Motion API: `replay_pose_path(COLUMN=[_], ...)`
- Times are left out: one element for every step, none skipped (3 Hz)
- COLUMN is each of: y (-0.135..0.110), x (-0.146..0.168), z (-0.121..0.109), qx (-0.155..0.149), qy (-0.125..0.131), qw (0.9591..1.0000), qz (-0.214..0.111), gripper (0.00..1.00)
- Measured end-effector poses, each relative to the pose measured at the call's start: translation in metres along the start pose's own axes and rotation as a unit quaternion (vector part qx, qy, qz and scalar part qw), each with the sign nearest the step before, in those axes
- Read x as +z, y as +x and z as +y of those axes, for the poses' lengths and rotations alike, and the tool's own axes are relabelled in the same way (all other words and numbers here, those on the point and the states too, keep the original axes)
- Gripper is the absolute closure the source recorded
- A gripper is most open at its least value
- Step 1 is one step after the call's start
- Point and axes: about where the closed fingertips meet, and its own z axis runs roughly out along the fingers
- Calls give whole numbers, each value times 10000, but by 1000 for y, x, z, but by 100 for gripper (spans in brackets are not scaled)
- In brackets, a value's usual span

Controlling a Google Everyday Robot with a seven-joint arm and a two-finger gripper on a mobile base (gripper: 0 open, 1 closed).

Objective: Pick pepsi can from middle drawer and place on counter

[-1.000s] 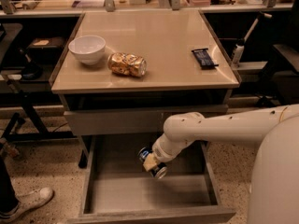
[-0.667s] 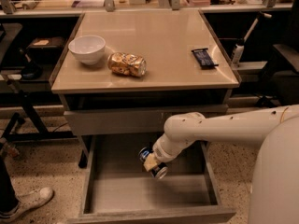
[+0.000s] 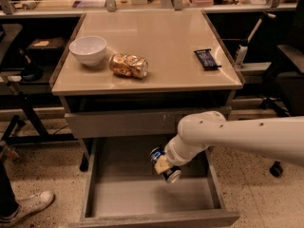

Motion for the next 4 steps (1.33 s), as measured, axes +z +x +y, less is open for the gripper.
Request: replay_pose_path(y=[10, 3, 2, -1], x=[-55, -67, -70, -106], z=[-4, -2, -2, 0], qx=[160, 105, 87, 21], qy=[379, 450, 463, 718], qw=[9989, 9984, 9983, 9960], qz=[-214, -325, -348, -525], gripper=[100, 100, 100, 100])
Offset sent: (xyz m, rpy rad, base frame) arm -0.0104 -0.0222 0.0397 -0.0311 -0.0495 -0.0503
